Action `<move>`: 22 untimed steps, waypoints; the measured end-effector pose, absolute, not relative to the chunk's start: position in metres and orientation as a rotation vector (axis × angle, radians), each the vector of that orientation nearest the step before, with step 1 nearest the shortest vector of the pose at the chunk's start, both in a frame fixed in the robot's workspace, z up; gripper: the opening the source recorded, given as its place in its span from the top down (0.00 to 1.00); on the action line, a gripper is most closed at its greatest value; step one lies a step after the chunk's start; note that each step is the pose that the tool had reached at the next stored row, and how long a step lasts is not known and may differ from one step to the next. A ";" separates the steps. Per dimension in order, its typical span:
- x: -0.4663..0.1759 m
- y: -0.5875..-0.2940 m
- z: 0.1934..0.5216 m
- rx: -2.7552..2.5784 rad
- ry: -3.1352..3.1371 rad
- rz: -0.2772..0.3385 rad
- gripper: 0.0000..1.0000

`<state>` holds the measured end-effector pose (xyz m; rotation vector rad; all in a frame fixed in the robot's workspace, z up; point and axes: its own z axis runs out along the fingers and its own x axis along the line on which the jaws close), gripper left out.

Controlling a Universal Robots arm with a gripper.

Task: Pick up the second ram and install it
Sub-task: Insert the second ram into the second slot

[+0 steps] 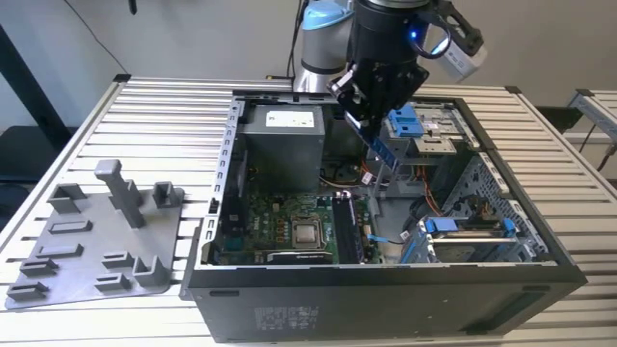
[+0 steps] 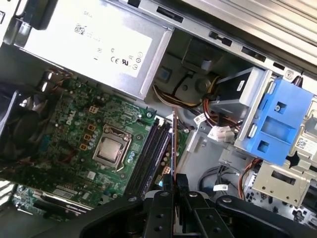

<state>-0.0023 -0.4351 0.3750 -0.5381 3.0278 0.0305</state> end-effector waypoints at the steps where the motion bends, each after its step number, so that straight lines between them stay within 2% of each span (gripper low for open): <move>1: -0.002 -0.435 0.375 -0.514 3.032 0.030 0.86; 22: -0.002 -0.435 0.367 -0.065 3.087 0.019 0.86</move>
